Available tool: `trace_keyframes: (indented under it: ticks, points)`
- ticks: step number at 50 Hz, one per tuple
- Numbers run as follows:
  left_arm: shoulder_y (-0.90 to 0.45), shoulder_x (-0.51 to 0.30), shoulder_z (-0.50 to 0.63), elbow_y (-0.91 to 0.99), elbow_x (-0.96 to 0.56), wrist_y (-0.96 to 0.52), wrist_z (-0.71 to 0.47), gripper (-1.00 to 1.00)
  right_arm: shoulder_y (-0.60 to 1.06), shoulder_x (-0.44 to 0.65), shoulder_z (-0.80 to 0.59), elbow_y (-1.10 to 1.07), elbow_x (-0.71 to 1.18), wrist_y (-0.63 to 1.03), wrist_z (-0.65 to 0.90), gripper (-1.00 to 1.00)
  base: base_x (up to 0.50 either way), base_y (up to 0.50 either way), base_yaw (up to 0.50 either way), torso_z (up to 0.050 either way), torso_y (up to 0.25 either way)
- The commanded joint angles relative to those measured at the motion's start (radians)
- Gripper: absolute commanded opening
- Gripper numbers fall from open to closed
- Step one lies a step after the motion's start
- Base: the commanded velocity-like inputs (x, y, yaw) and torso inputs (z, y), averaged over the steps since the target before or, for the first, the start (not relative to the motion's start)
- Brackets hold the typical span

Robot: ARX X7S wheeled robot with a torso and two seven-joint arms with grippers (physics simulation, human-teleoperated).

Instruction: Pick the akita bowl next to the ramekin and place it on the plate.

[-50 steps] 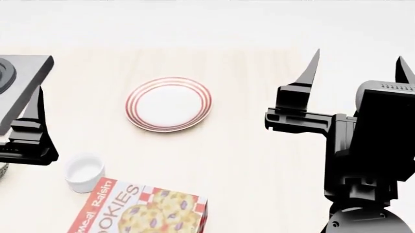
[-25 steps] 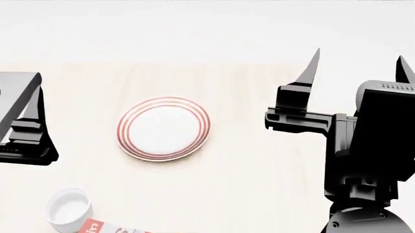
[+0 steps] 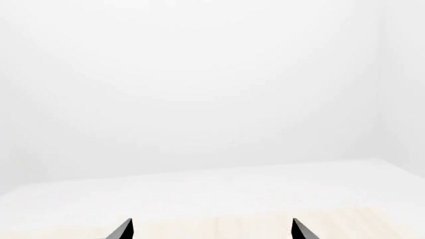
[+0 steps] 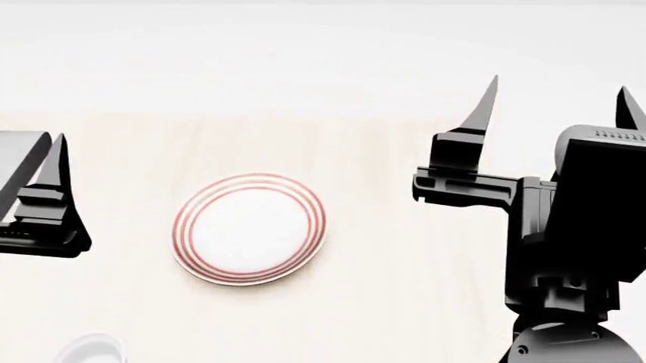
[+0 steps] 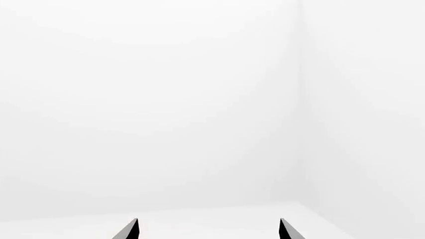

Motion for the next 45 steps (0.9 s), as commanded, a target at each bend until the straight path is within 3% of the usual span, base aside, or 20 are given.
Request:
trace_keyframes:
  ticks: [1,14,24,32,45]
  points:
    - [-0.007,-0.001,-0.002,0.008,-0.01,-0.015,-0.008,1.0,0.002,0.002,0.0,-0.006,0.007,0.006,0.006,1.0,0.32,0.0,0.0,0.0,0.0]
    - [0.0,-0.008,0.001,-0.001,-0.01,0.003,-0.01,1.0,0.002,0.007,-0.009,0.004,0.003,0.008,0.013,1.0,0.26,0.0,0.0,0.0,0.0]
    - [-0.095,-0.024,0.024,-0.009,-0.028,-0.072,-0.014,1.0,0.003,0.012,-0.016,0.004,0.005,0.011,0.014,1.0,0.0,0.0,0.0,0.0,0.0]
    - [-0.396,-0.039,0.078,-0.196,-0.043,-0.192,0.013,1.0,0.005,0.013,-0.014,0.005,0.01,0.015,0.017,1.0,0.0,0.0,0.0,0.0,0.0]
    - [-0.678,-0.009,0.201,-0.643,0.044,-0.1,0.028,1.0,0.0,0.015,-0.018,0.011,0.012,-0.003,0.016,1.0,0.0,0.0,0.0,0.0,0.0]
